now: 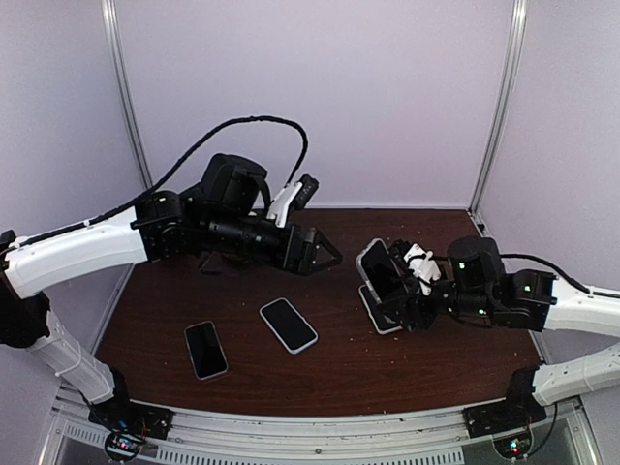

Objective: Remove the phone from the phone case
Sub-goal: Pass from the right arm to the left

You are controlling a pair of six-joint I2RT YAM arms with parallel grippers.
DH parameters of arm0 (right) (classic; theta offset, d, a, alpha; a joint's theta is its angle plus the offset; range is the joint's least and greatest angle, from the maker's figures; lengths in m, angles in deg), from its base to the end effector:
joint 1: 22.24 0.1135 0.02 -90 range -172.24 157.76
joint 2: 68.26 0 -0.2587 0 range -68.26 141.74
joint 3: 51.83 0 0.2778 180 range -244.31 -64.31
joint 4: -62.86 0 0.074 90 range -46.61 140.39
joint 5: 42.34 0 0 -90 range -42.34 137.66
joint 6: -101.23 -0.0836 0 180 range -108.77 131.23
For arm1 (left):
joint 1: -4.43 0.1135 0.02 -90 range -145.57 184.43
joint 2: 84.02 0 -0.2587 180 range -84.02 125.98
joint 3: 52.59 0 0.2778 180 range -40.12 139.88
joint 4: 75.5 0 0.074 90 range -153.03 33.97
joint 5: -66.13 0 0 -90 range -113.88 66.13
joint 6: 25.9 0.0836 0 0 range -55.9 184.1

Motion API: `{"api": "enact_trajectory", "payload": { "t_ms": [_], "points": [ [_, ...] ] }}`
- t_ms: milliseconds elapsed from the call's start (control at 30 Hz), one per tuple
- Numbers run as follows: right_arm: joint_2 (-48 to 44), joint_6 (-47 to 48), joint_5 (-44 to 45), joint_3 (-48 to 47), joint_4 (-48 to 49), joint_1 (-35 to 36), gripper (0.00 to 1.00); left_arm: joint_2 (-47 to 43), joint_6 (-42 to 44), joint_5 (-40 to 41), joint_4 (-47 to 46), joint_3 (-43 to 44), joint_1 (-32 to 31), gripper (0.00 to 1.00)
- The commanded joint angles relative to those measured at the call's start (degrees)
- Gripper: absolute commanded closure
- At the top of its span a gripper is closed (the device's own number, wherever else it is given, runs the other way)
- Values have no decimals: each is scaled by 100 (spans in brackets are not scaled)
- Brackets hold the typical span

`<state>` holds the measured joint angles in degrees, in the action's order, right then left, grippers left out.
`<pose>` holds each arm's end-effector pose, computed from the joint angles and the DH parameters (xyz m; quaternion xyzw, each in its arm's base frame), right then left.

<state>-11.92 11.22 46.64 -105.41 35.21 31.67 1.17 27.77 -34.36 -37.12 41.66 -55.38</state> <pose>0.1696 0.2352 0.2357 -0.3972 0.7715 0.2322 0.4394 0.1924 -0.3610 0.3385 0.2201 0.8321 -0.4269 0.2774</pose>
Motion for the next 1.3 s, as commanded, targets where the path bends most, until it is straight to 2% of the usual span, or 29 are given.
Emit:
{"api": "enact_trajectory", "payload": {
  "t_ms": [0,333,700,767,900,933,1000,1033,1100,1167,1267],
  "points": [
    [1,423,537,-215,441,398,57,258,-292,130,-354,225,-74,24],
    [69,435,917,-302,399,748,58,767,-357,-254,-429,405,-200,32],
    [148,477,1051,-384,350,844,58,1050,-470,-297,-615,421,-275,56],
    [163,486,1051,-414,367,875,58,1085,-470,-326,-668,433,-276,63],
    [169,474,1089,-426,367,904,57,1108,-482,-359,-835,406,-277,88],
    [153,445,1127,-411,381,906,54,1105,-491,-379,-888,390,-274,94],
    [106,361,1221,-386,408,906,37,1084,-513,-377,-1006,332,-276,100],
    [77,283,1310,-375,417,908,25,1048,-514,-326,-1049,301,-277,100],
    [-30,57,1478,-334,445,908,10,943,-483,-199,-1134,238,-272,100],
    [-233,-223,1595,-232,543,903,2,804,-403,-68,-1271,166,-277,100],
    [-688,-648,1501,-51,712,878,0,537,-173,205,-1471,11,-271,100]
  ]
}}
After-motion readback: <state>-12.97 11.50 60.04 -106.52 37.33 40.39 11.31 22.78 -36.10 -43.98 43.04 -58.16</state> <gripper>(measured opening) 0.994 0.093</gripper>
